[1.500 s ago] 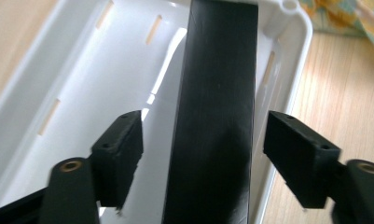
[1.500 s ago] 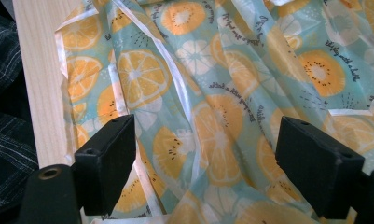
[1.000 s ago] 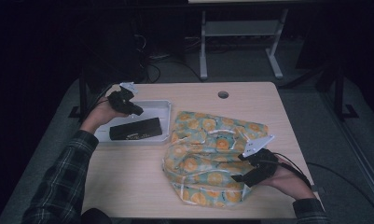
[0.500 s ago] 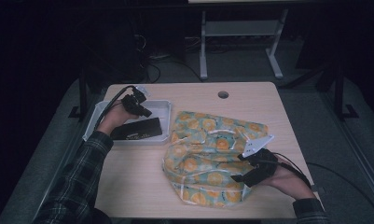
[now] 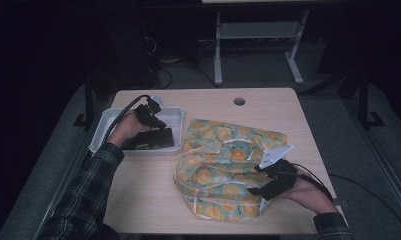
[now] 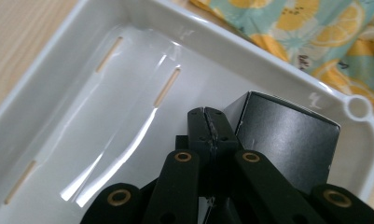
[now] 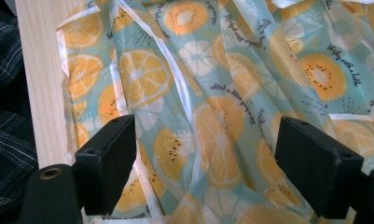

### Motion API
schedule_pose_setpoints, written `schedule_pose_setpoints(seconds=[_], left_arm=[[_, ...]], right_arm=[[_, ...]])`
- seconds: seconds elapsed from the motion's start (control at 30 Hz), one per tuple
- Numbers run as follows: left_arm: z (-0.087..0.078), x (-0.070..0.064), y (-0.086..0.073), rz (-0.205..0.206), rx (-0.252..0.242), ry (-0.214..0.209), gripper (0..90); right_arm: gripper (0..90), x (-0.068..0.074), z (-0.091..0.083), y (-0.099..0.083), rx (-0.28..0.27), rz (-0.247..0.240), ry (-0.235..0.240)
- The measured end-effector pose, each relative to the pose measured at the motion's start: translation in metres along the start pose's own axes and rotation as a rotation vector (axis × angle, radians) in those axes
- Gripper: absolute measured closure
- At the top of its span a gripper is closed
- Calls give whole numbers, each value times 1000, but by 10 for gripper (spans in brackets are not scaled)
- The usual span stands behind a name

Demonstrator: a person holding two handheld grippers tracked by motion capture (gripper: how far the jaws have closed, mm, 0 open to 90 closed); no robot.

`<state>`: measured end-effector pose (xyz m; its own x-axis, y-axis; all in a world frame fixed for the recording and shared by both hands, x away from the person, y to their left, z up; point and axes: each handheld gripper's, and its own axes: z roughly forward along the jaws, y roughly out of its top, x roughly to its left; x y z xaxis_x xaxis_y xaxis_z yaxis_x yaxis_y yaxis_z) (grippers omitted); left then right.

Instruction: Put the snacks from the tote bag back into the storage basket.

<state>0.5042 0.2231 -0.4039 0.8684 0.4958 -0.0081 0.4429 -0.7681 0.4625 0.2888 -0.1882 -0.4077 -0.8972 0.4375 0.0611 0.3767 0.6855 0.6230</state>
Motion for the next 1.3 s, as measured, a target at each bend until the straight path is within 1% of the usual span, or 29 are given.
schedule_pose_setpoints(seconds=[0.07, 0.2, 0.23, 0.27, 0.4, 0.47, 0.53, 0.6, 0.7, 0.77, 0.83, 0.93, 0.97, 1.07, 1.1, 1.13, 1.2, 1.27, 1.3], left_arm=[[0, -3, 1, 12, 9, -8, 895], [2, -8, 2, 18, 18, -27, 896], [1, -8, 3, 24, 30, -38, 896], [1, -9, 3, 26, 27, -40, 895], [1, -10, 2, 27, 42, -52, 896], [1, -10, 1, 25, 46, -49, 895], [1, -10, 0, 22, 45, -57, 896], [0, -10, -1, 26, 46, -44, 895], [-3, -6, -5, 7, 20, -30, 892], [-6, -2, -10, -7, 19, -19, 891], [-8, 2, -15, -17, 31, -10, 893], [-9, 5, -23, -41, 53, -10, 893], [-10, 6, -25, -41, 60, -13, 893], [-13, 8, -31, -57, 67, -19, 894], [-13, 9, -34, -56, 69, -22, 895], [-13, 9, -36, -66, 66, -26, 895], [-14, 10, -39, -60, 76, -24, 895], [-15, 10, -41, -62, 65, -30, 894], [-15, 10, -41, -56, 63, -34, 894]], right_arm=[[197, 0, 0, 0, 1, 1, -1], [197, 0, 1, 0, 1, -2, 0], [196, 0, 1, 0, 2, -2, -1], [197, 0, 1, 0, 1, -1, 0], [197, 0, 1, 0, 2, -2, 1], [196, 0, 1, 0, 3, -2, 0], [196, 0, 1, 0, 3, -2, 0], [197, 0, 1, 0, 4, -3, 0], [196, 0, 1, 0, 3, -1, 2], [196, 0, 2, 1, 2, -4, 2], [196, 0, 2, 1, 6, -9, 0], [197, 0, 3, 1, 3, -9, 2], [196, 0, 3, 1, 3, -9, 2], [196, 0, 3, 2, 7, -10, 2], [197, 0, 3, 2, 6, -8, 4], [196, 0, 3, 2, 6, -8, 5], [197, 0, 3, 2, 7, -6, 6], [196, 0, 3, 2, 6, -6, 7], [196, 0, 4, 3, 6, -7, 7]])
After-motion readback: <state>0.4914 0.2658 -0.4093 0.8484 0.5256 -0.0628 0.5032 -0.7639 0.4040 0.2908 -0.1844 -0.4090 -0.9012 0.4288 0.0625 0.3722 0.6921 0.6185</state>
